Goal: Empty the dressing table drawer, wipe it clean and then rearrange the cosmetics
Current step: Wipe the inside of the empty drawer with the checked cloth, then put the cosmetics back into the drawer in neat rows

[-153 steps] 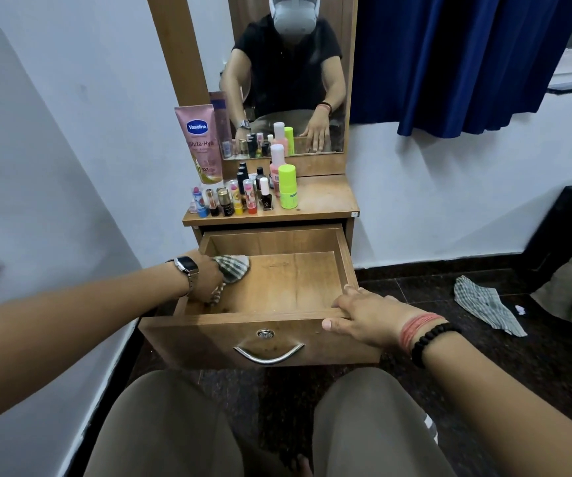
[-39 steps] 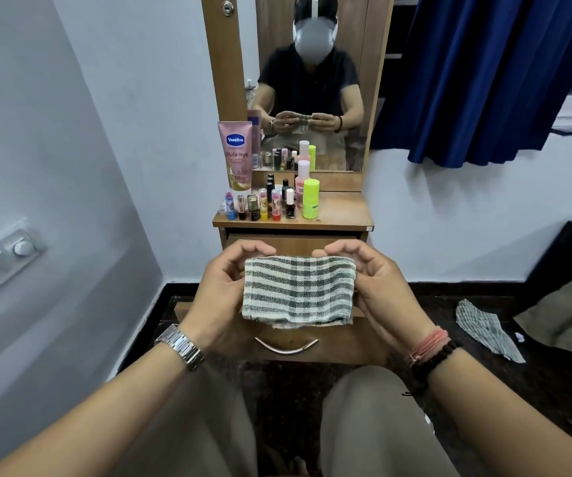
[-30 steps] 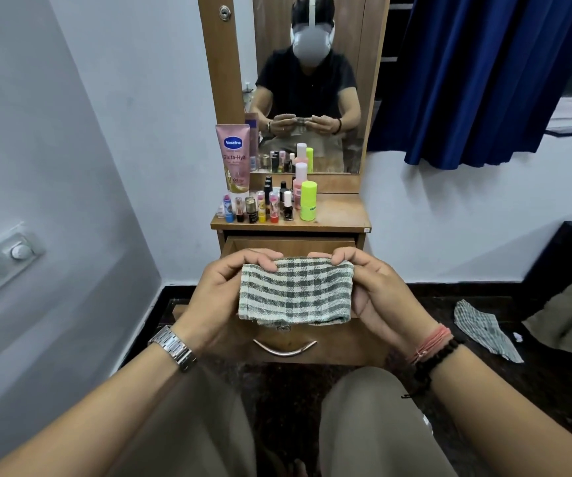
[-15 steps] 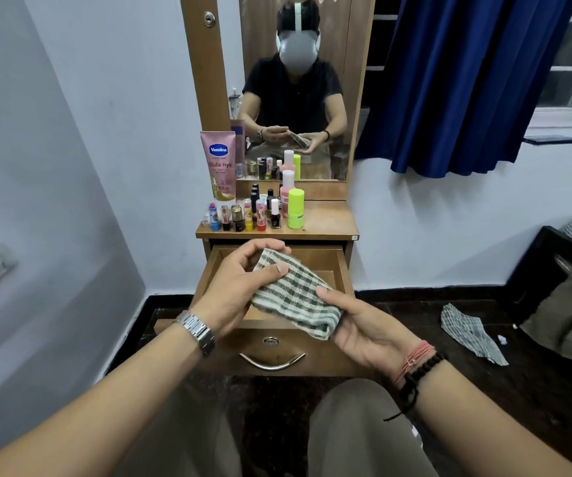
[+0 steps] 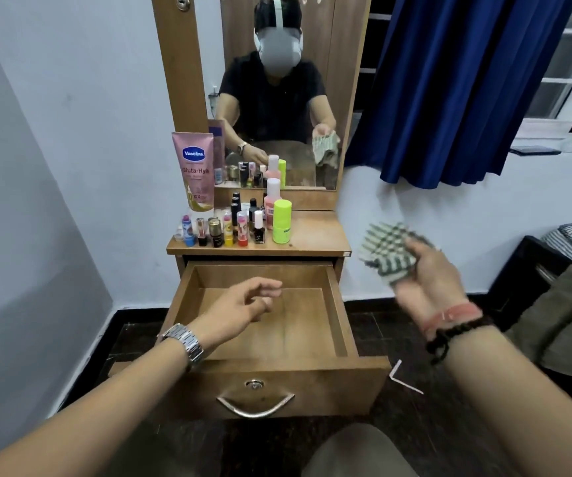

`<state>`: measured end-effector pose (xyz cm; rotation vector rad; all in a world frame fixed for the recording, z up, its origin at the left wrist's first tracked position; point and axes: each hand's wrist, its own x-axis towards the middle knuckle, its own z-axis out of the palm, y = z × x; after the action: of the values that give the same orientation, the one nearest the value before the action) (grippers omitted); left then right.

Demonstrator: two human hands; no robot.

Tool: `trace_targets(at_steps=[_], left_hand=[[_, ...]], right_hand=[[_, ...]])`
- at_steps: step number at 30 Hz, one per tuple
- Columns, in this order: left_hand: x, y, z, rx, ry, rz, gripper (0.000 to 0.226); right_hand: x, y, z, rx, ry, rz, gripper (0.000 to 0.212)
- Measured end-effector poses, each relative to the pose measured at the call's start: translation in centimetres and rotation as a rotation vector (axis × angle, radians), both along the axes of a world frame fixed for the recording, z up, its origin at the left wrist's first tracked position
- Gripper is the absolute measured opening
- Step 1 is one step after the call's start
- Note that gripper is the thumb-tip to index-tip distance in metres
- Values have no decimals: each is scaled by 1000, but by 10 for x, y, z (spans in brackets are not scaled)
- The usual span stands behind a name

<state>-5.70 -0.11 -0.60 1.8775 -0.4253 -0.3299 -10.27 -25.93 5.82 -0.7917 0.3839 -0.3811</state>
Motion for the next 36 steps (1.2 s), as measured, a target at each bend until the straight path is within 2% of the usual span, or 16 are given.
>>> trace_targets(at_steps=[2, 3, 5, 6, 7, 9, 10, 12, 15, 21, 26, 32, 36], left_hand=[[8, 8, -7, 27, -16, -13, 29], [12, 11, -10, 33, -17, -12, 29], [18, 15, -15, 11, 17, 11, 30], [21, 15, -18, -7, 42, 21, 30], [23, 16, -21, -21, 58, 26, 30], [26, 17, -25, -41, 68, 20, 31], [26, 18, -26, -44, 69, 10, 32], [28, 19, -27, -48, 76, -11, 32], [29, 17, -27, -46, 68, -26, 31], [19, 0, -22, 4, 55, -74, 27], [14, -1, -22, 59, 18, -93, 25], [10, 3, -27, 221, -99, -108, 22], [8, 3, -28, 254, -199, -113, 21]], right_hand=[[34, -3, 13, -341, -150, -191, 33], [54, -1, 17, -598, -216, -280, 37], [95, 4, 13, -1255, -251, -403, 50], [116, 4, 3, -1580, -200, -372, 56], [135, 3, -11, -1822, -119, -251, 58], [165, 3, -42, -2065, 87, 169, 53], [175, 3, -53, -2114, 166, 345, 50], [191, 2, -60, -2076, 232, 488, 44], [203, -2, -53, -2004, 229, 502, 41], [213, -4, -53, -2129, 394, 430, 55], [228, -1, -54, -2139, 468, 370, 53], [233, -3, -64, -2122, 504, 474, 61], [233, -6, -53, -2083, 532, 592, 62]])
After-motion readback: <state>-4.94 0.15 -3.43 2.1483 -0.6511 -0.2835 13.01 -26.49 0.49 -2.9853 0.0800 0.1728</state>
